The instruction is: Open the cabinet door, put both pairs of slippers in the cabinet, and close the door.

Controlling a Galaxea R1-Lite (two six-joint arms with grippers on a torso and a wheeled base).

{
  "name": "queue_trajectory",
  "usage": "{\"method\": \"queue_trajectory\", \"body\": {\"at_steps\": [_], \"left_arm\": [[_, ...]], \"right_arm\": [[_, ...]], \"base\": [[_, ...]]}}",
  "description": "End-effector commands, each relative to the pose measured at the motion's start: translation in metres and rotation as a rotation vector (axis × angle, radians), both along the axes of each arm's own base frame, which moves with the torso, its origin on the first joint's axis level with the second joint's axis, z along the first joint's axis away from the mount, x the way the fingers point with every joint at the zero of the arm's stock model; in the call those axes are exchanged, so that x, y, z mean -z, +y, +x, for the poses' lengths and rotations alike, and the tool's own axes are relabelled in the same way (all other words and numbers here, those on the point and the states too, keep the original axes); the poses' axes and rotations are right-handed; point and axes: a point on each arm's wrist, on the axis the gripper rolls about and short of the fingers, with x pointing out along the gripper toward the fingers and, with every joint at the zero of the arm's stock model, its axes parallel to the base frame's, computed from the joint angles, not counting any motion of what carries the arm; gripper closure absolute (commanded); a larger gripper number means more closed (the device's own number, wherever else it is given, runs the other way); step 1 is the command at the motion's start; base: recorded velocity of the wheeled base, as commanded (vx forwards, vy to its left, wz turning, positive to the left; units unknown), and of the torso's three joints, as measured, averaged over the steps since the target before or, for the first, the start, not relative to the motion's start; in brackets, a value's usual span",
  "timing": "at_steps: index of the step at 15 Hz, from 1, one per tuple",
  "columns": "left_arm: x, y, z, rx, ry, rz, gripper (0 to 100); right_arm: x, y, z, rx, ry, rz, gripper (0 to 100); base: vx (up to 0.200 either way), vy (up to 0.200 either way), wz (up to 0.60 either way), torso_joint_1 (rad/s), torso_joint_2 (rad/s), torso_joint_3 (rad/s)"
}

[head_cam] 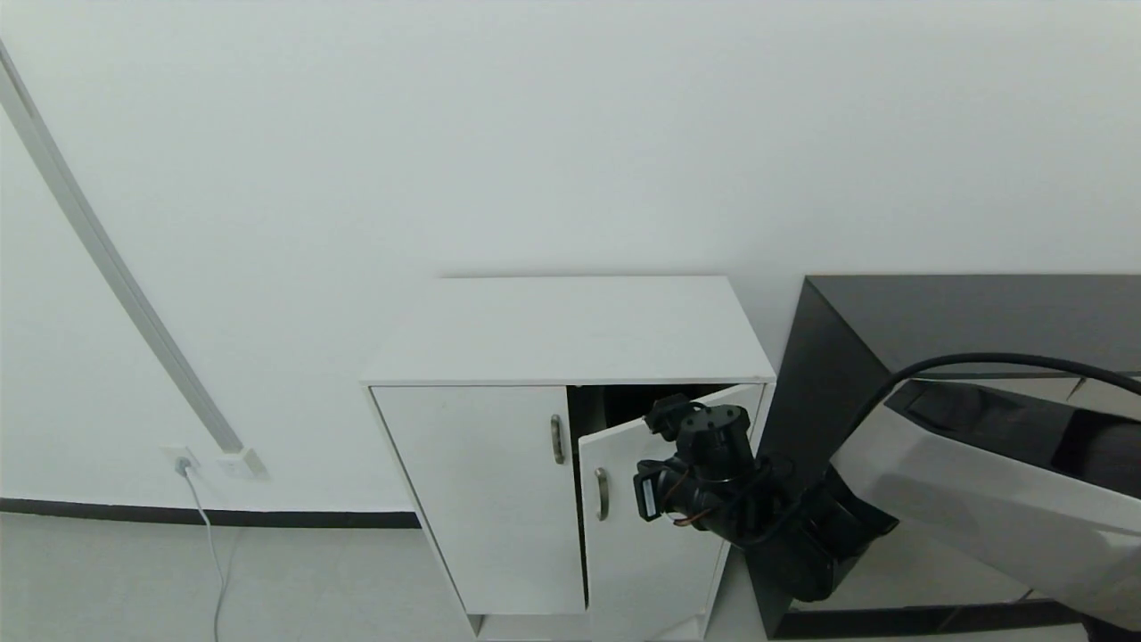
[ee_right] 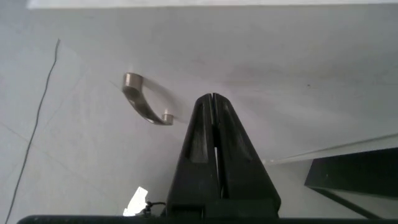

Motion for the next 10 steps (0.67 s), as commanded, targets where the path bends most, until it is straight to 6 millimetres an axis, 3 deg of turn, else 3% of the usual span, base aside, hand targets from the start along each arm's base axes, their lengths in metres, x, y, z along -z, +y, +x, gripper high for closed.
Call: {"method": "queue_trajectory", "body": {"at_steps": [1, 10], "left_arm": [[0.0, 0.0, 0.0, 0.001, 0.0, 0.0, 100], [0.0, 0.0, 0.0, 0.001, 0.0, -0.002, 100]], "right_arm": [[0.006, 0.001, 0.006, 0.007, 0.001, -0.001, 100], [0.008, 0.0, 0.032, 0.043, -0.036, 0.021, 100]], "base": [[0.0, 0.0, 0.0, 0.0, 0.0, 0.0], [0.0, 0.0, 0.0, 0.0, 0.0, 0.0]]}}
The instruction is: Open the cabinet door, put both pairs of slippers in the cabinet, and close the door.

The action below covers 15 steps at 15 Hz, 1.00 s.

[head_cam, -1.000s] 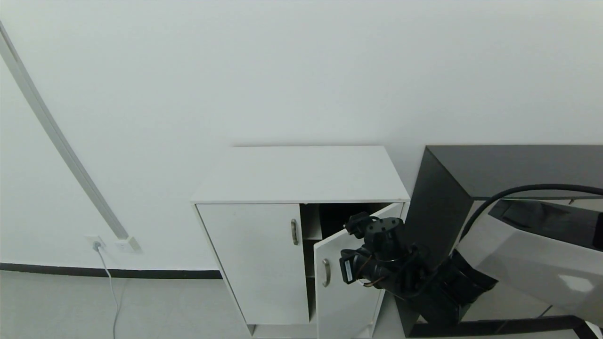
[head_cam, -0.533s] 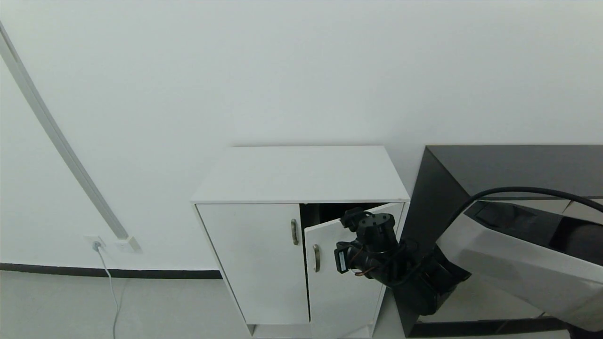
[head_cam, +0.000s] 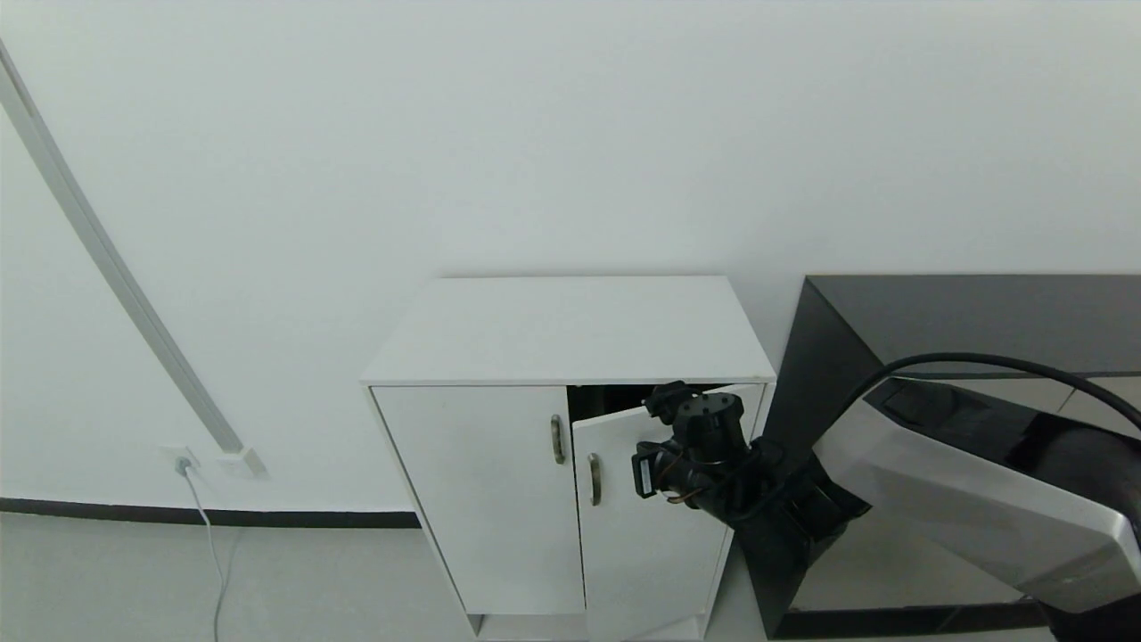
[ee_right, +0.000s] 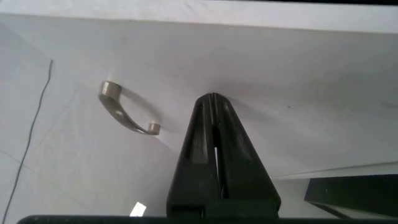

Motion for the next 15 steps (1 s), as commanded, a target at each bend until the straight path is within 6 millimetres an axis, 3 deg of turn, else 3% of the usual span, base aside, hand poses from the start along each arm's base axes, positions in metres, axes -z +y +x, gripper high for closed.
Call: {"method": "queue_trajectory", "body": {"at_steps": [1, 15], "left_arm": [[0.0, 0.0, 0.0, 0.0, 0.0, -0.001, 100], [0.0, 0.0, 0.0, 0.0, 0.0, -0.001, 100]], "right_arm": [[0.005, -0.002, 0.006, 0.011, 0.002, -0.002, 100], [0.008, -0.005, 0.03, 0.046, -0.022, 0.014, 100]], "base": [[0.0, 0.0, 0.0, 0.0, 0.0, 0.0], [0.0, 0.0, 0.0, 0.0, 0.0, 0.0]]}}
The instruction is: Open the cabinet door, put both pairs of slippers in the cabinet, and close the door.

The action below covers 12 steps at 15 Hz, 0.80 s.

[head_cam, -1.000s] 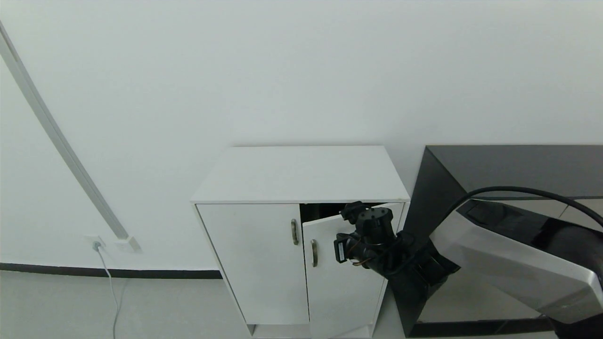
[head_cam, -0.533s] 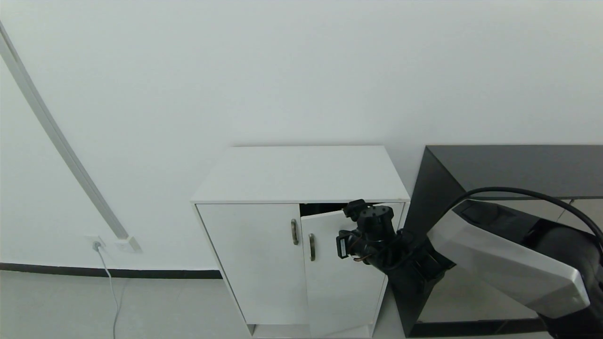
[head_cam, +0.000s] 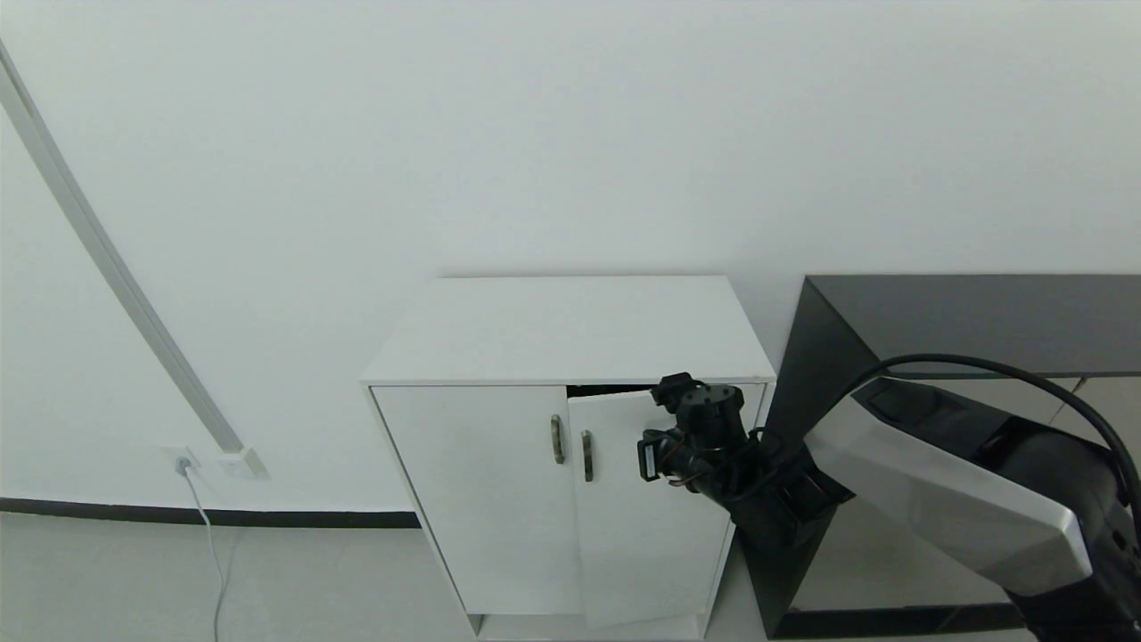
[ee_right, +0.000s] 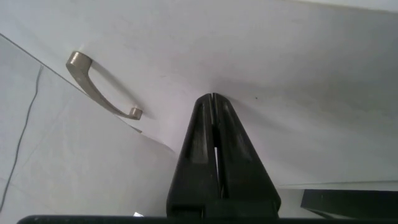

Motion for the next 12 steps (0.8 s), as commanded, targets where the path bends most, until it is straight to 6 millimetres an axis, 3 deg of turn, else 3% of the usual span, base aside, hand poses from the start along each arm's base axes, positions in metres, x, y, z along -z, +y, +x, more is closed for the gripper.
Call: {"method": "queue_trajectory", "body": {"at_steps": [1, 12], "left_arm": [[-0.0001, 0.0, 0.0, 0.0, 0.0, -0.001, 100], [-0.0001, 0.0, 0.0, 0.0, 0.0, 0.001, 100]], "right_arm": [[-0.0013, 0.0006, 0.002, 0.003, -0.002, 0.001, 100], [-0.0038, -0.0004, 0.0082, 0.011, -0.013, 0.009, 100]], "base": [[0.0, 0.0, 0.0, 0.0, 0.0, 0.0], [0.0, 0.0, 0.0, 0.0, 0.0, 0.0]]}}
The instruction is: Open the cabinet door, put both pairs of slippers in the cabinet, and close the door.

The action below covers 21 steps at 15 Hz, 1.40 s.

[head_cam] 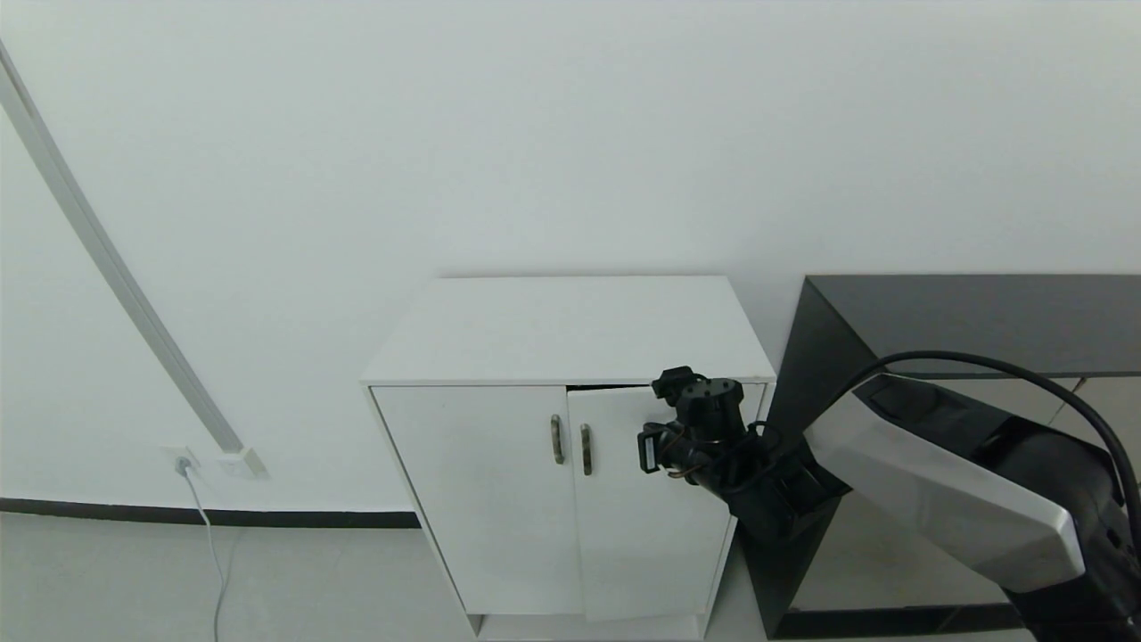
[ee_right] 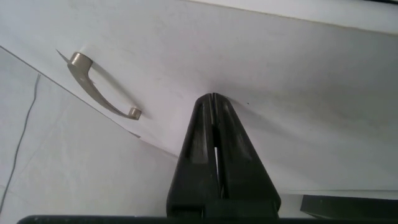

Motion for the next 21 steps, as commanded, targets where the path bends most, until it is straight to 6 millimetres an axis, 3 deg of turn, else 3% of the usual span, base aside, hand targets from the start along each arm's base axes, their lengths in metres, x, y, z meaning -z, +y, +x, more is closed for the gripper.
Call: {"method": "queue_trajectory", "body": {"at_steps": [1, 21], "left_arm": [[-0.0001, 0.0, 0.0, 0.0, 0.0, 0.001, 100], [-0.0001, 0.0, 0.0, 0.0, 0.0, 0.001, 100]], "right_arm": [[0.0004, 0.0005, 0.0004, 0.0, -0.001, 0.001, 100], [0.0011, -0.0001, 0.0076, 0.007, -0.021, -0.004, 100]], "base": [[0.0, 0.0, 0.0, 0.0, 0.0, 0.0], [0.0, 0.0, 0.0, 0.0, 0.0, 0.0]]}}
